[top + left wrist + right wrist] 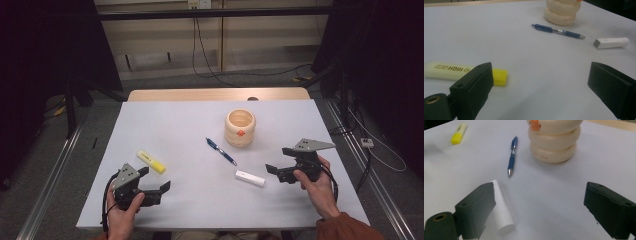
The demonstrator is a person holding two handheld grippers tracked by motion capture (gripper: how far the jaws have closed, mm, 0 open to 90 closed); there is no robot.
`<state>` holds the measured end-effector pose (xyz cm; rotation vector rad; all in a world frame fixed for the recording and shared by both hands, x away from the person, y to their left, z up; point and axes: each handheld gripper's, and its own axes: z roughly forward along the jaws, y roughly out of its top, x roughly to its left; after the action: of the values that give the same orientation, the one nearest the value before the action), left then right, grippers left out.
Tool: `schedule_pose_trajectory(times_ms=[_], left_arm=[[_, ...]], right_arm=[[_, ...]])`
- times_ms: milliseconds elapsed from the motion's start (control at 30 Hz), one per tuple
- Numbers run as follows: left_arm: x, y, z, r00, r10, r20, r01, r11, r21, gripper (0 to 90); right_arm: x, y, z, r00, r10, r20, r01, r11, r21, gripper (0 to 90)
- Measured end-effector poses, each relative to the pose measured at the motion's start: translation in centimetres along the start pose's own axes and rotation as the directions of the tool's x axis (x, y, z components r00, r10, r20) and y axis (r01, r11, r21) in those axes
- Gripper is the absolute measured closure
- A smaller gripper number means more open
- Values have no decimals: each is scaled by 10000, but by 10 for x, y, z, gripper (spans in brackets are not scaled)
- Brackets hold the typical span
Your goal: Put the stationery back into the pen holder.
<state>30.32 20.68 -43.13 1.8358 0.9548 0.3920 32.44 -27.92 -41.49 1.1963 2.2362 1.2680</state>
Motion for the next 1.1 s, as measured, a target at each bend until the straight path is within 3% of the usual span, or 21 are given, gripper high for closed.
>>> schedule_pose_trajectory(times_ms=[133,233,333,533,633,833,1000,1100], left_arm=[[1,0,1,10000,34,21,-34,9999,110,64],[1,0,1,10000,38,40,-38,9999,98,64],[1,0,1,10000,32,49,-32,10000,82,64],[0,0,3,10000,9,41,-9,10000,83,64],[0,0,2,10000,96,24,-96,9999,130,64],[1,-1,3,10000,36,30,-36,9998,187,64],[1,0,2,10000,12,41,-13,9999,101,64],[1,-1,2,10000,15,34,-16,9999,132,64]], right_arm=[[0,1,2,9982,-81,-597,102,9993,348,135],[4,3,6,9970,-378,-673,428,9963,747,135],[9,5,10,9927,-706,-977,846,9854,1476,187],[19,15,14,9821,-1182,-1464,1453,9708,1910,214],[19,19,18,9718,-1271,-1986,1697,9619,2145,214],[11,29,33,9597,-1487,-2382,2236,9180,3276,292],[9,38,44,9527,-1520,-2632,2453,8959,3703,335],[14,36,51,9479,-1642,-2729,2710,8658,4206,359]])
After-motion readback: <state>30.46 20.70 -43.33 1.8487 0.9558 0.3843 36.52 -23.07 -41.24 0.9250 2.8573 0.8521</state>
